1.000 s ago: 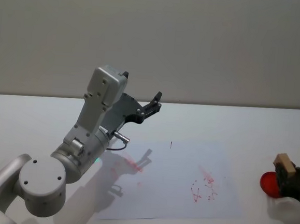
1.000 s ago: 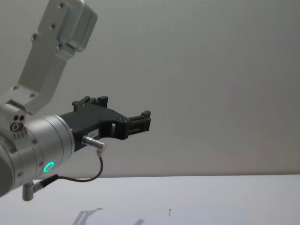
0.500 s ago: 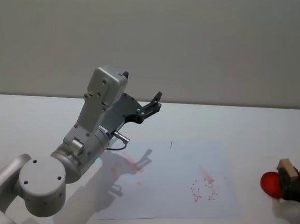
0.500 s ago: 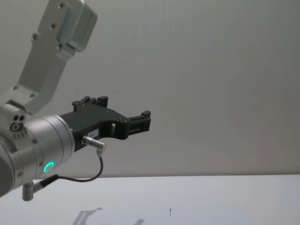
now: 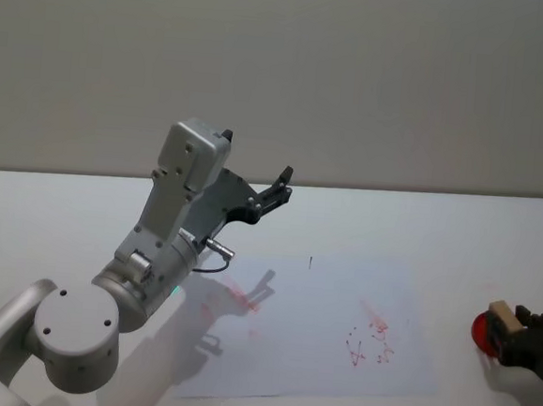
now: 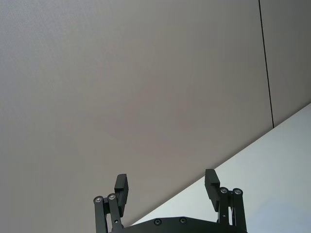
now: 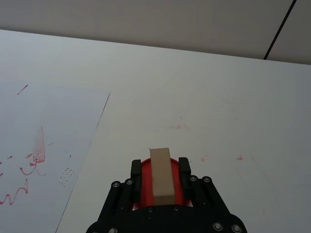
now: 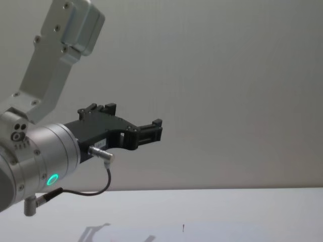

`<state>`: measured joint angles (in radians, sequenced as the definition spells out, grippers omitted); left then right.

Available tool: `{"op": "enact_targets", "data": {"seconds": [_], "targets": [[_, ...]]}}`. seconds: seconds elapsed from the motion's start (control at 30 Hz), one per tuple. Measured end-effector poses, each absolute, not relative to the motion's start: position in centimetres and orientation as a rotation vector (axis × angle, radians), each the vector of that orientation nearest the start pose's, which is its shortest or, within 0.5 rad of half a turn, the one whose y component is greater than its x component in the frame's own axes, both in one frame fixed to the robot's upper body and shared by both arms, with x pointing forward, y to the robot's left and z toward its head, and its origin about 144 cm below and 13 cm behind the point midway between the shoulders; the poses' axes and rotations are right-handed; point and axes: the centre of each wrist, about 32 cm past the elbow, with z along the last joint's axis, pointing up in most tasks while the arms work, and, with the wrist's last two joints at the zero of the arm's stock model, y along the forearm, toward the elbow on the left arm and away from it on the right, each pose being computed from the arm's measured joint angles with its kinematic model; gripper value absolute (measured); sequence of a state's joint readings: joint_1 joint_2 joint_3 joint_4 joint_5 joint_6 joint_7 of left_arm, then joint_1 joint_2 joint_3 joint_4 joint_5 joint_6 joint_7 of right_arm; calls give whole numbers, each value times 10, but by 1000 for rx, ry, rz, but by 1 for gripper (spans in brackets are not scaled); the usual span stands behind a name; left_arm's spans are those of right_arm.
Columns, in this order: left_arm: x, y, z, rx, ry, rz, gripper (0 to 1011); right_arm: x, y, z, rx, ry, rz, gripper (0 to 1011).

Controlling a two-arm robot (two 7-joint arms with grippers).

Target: Use the one hand to pick up the stamp and affix it onto the A4 paper.

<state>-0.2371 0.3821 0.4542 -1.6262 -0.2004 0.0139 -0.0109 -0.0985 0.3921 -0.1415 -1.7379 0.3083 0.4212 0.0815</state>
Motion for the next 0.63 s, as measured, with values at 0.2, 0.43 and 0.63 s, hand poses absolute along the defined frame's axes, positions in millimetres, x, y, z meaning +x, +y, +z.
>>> {"op": "enact_targets", "data": {"seconds": [0.2, 0.43, 0.63], "targets": [[492, 198, 1204, 61, -268, 1124, 1001, 428, -279, 1161, -382, 254, -1283, 594], [492, 198, 1204, 61, -268, 1124, 1001, 429, -279, 1160, -384, 258, -1279, 834], [492, 198, 1204, 61, -268, 1124, 1001, 430, -279, 1159, -386, 259, -1277, 960]]}}
